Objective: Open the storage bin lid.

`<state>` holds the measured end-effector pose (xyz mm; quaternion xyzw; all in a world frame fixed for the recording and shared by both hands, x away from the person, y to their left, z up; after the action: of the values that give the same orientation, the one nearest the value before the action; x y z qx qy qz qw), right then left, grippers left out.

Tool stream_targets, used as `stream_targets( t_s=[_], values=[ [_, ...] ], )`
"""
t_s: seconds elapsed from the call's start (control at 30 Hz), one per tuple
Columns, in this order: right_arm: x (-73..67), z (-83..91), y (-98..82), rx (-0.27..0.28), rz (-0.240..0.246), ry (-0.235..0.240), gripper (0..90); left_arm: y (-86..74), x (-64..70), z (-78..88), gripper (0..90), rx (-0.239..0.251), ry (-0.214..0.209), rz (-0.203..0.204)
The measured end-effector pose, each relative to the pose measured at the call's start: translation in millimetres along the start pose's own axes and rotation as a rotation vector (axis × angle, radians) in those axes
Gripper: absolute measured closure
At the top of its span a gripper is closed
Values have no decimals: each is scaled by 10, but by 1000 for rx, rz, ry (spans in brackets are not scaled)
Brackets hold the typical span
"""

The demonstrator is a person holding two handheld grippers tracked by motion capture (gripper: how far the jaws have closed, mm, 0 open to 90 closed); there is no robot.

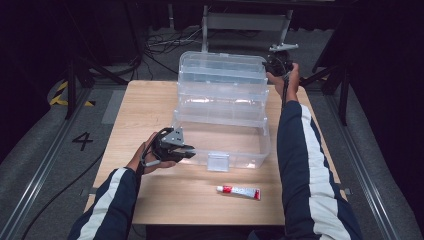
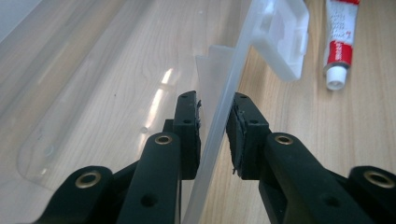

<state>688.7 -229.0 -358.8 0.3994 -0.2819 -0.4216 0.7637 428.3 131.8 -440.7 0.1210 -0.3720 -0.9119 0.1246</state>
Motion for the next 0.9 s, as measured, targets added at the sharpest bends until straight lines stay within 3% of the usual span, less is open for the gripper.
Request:
stream_targets(
  t_s=[0.2,0.33,0.57,0.9],
  values=[
    [44,23,-78,-15,-15,41,791,-3,-13,-10,757,13,5,-5],
    [23,40,-116,-34,11,35,800,-2,-17,-11,762,13,2,-6],
    [25,99,-192,-40,11,26,801,-2,-13,-12,761,14,5,1],
    [7,195,-177,-22,27,13,791,0,-11,-13,759,11,6,8]
  ],
)
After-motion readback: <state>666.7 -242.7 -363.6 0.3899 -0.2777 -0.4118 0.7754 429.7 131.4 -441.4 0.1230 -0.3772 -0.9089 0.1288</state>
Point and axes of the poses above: each handheld gripper's, and its own axes: z roughly backward along the jaws, y roughly out of its top, x roughly to its right, the point moved 3 cm from there along -z, roughly forward along the jaws, and after that the axes turned 6 degrees about y, right-handed, at the moved point
